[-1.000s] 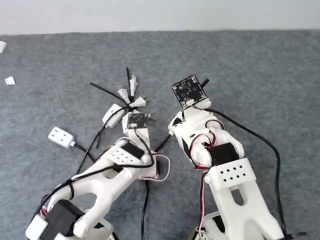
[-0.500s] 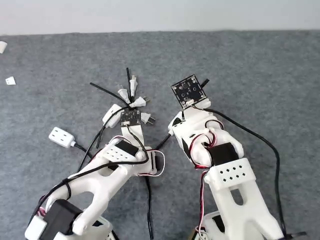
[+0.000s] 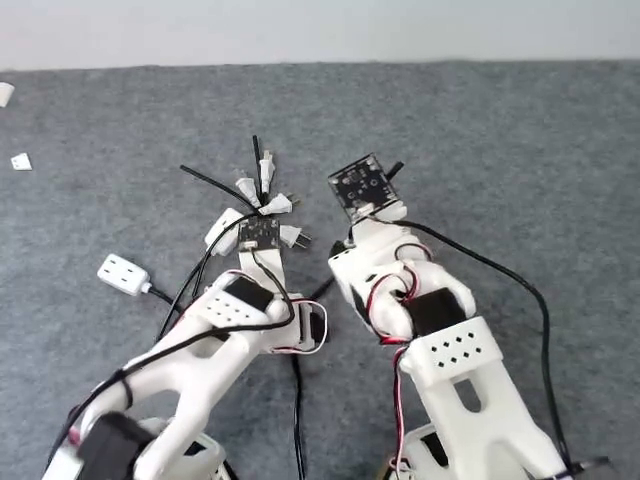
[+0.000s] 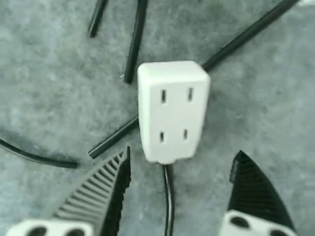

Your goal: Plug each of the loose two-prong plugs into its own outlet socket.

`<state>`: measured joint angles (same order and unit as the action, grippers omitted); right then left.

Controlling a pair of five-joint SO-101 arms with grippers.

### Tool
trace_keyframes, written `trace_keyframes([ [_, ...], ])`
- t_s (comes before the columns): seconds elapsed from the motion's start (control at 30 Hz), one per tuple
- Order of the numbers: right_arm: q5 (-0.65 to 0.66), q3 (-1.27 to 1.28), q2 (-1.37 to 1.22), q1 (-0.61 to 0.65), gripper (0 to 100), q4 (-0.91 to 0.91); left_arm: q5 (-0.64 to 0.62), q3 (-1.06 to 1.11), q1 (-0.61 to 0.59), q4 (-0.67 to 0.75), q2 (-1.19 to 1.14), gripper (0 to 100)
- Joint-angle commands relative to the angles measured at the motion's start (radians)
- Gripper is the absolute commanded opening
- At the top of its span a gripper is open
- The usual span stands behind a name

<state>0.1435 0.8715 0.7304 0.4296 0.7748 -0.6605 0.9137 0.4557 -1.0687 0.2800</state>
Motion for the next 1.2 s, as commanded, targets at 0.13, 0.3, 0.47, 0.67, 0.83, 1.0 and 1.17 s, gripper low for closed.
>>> trace_keyframes([
  [0.13, -0.032, -0.023, 0.002, 0.036, 0.9, 0.013, 0.074, 0.105, -0.014, -0.031, 0.353, 31],
  [0.3, -0.117, -0.009, 0.002, 0.051, 0.9, 0.013, 0.123, 0.153, -0.209, -0.038, 0.563, 31],
  [0.47, -0.193, 0.058, 0.002, 0.166, 0.9, -0.028, 0.164, 0.191, -0.468, -0.057, 0.615, 31],
  [0.67, -0.196, 0.164, 0.002, 0.248, 0.9, -0.177, 0.226, 0.255, -0.559, -0.052, 0.601, 31],
  [0.83, -0.195, 0.173, 0.002, 0.251, 0.9, -0.196, 0.227, 0.303, -0.571, 0.034, 0.605, 31],
  [1.0, -0.195, 0.195, -0.004, 0.251, 0.9, -0.24, 0.227, 0.317, -0.586, 0.071, 0.603, 31],
  [1.17, -0.193, 0.195, -0.099, 0.252, 0.9, -0.326, 0.227, 0.317, -0.586, 0.072, 0.605, 31],
])
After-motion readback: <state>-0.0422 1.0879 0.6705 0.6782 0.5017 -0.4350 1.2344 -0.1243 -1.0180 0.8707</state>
